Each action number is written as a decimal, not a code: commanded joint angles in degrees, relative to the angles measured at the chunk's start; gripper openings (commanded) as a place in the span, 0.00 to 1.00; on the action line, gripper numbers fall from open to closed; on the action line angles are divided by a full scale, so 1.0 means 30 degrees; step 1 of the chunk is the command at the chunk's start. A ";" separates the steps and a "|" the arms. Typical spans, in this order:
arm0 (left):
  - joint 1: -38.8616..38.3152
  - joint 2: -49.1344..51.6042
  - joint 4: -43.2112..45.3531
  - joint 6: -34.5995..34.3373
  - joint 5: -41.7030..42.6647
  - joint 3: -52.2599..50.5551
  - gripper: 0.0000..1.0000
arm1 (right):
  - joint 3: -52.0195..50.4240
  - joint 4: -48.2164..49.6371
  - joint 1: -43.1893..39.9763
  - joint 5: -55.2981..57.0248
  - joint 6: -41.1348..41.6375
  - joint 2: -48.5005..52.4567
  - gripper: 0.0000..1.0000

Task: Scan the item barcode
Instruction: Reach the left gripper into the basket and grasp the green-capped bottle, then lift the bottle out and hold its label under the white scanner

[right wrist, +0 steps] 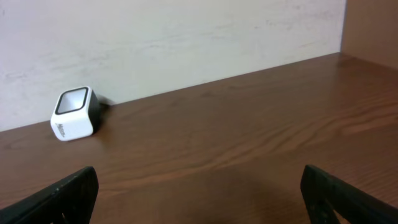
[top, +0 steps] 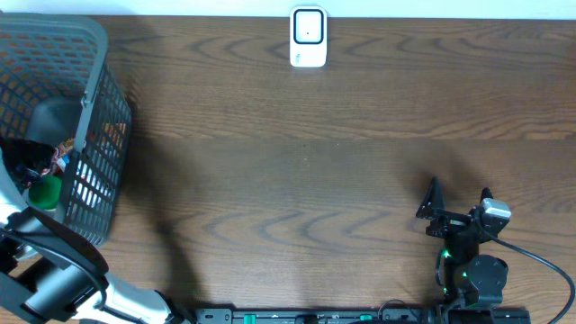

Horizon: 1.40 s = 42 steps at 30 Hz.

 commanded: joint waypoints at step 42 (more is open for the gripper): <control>0.0102 0.2025 0.5544 0.0903 -0.0364 -0.5158 0.80 | -0.0022 -0.0073 -0.0095 -0.0022 0.0138 -0.0058 0.99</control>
